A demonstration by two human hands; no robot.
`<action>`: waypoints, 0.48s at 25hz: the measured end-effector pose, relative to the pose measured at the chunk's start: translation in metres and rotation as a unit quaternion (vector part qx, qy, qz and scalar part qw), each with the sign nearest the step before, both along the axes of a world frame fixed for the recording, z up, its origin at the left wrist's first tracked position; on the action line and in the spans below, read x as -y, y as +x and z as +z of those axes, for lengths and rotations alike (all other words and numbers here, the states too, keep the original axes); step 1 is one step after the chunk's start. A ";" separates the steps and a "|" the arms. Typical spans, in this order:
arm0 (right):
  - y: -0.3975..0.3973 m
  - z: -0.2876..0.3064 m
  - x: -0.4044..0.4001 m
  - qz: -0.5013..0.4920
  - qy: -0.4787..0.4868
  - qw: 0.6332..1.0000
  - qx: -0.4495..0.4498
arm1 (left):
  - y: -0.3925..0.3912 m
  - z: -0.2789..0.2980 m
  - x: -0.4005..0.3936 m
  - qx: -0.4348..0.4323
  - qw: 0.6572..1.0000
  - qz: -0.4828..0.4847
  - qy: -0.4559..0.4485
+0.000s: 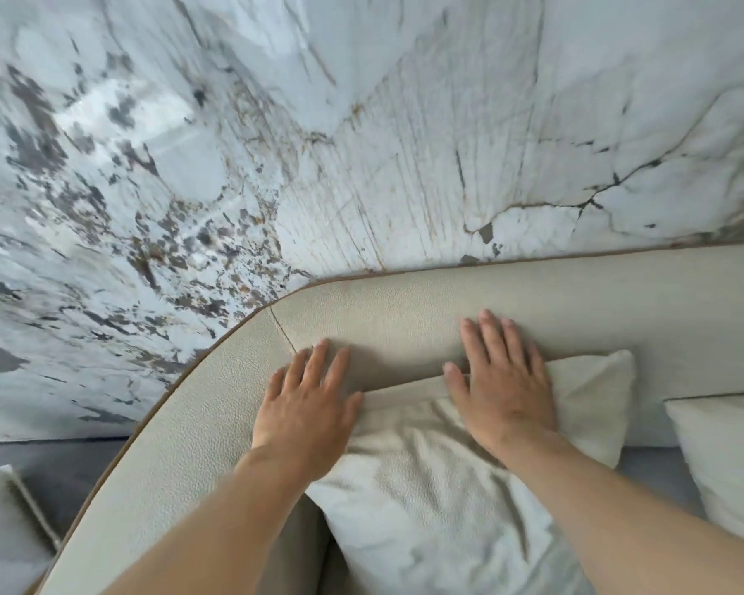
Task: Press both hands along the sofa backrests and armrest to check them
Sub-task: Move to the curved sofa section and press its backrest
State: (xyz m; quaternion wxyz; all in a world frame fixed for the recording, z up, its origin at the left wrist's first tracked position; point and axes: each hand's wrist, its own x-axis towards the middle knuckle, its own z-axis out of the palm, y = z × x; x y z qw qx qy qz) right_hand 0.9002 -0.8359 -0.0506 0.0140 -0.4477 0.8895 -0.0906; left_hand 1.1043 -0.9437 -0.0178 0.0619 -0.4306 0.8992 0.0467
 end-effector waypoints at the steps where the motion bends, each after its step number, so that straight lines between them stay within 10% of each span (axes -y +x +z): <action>1: 0.006 0.008 -0.008 -0.005 0.014 1.000 0.020 | 0.006 0.008 -0.007 0.014 1.000 -0.003 0.018; 12: 0.085 0.088 -0.068 -0.112 0.117 0.983 0.084 | 0.063 0.078 -0.006 0.022 0.990 -0.137 0.008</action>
